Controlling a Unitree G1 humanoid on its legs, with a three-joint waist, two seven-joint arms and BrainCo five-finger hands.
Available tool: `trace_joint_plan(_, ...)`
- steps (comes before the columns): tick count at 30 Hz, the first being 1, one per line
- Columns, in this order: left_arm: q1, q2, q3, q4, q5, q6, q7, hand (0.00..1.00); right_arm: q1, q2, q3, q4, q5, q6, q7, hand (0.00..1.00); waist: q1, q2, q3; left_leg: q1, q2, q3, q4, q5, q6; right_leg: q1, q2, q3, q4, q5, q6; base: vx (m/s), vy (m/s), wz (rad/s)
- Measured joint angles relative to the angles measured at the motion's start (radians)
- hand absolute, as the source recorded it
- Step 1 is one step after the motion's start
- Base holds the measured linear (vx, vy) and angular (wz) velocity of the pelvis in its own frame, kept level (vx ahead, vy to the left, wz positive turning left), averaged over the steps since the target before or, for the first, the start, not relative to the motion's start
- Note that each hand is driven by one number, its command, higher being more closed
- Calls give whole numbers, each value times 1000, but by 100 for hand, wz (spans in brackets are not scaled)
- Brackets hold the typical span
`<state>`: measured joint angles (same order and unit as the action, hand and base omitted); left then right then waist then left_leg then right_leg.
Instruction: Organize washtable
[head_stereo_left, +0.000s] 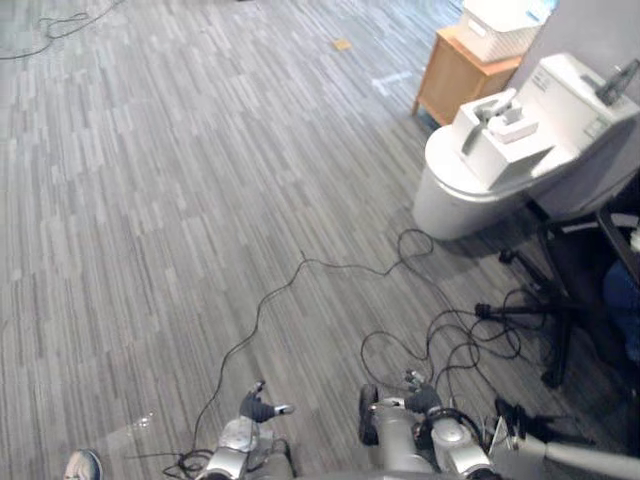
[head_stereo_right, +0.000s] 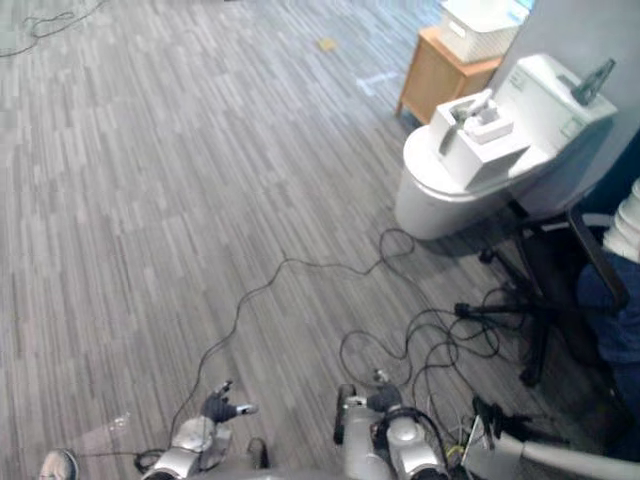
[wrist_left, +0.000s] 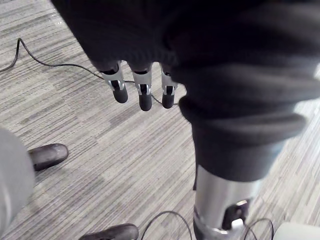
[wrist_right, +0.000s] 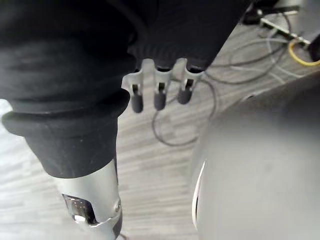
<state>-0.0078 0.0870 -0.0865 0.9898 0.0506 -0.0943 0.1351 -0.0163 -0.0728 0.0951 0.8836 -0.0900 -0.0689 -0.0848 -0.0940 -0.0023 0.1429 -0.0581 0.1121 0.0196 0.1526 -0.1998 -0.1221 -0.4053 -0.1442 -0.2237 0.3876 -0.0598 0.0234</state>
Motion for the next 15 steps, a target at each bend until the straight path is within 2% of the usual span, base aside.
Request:
trace_joint_plan(1,19,-18,14,2,0,1,0,0,-7,-12,0,3,-1,0,1,0,2,20,0,-1,8,3,-5,0,0,2,6,-8,-10,0,0,23,-62,5)
trace_joint_plan(3,49,-38,17,4,0,5,-1,0,-8,-12,1,4,-4,2,2,0,-3,38,-2,3,11,2,-5,1,-1,8,7,-17,-6,-2,-4,48,-17,4)
trace_joint_plan(4,56,-45,17,4,0,8,-2,0,-5,-14,1,8,-5,3,2,0,-3,39,-1,14,13,-6,1,0,-2,29,5,-26,-5,-2,-4,49,1,21)
trace_joint_plan(6,62,-45,20,4,-1,9,-2,0,1,-13,2,24,-5,5,2,0,0,32,0,36,13,-29,12,-1,-4,73,-4,-52,-5,-2,-4,-7,24,42)
trace_joint_plan(10,78,-25,48,2,-21,10,-2,0,1,-6,21,43,-13,7,2,0,9,3,-15,16,-7,-79,67,-8,-3,121,-38,-95,-8,-3,-2,-73,35,39)
trace_joint_plan(15,77,-21,49,0,-22,9,-2,0,2,-4,23,45,-19,11,3,0,21,3,-15,-25,-24,-112,130,-20,0,151,-88,-163,-4,-4,0,-135,30,49)
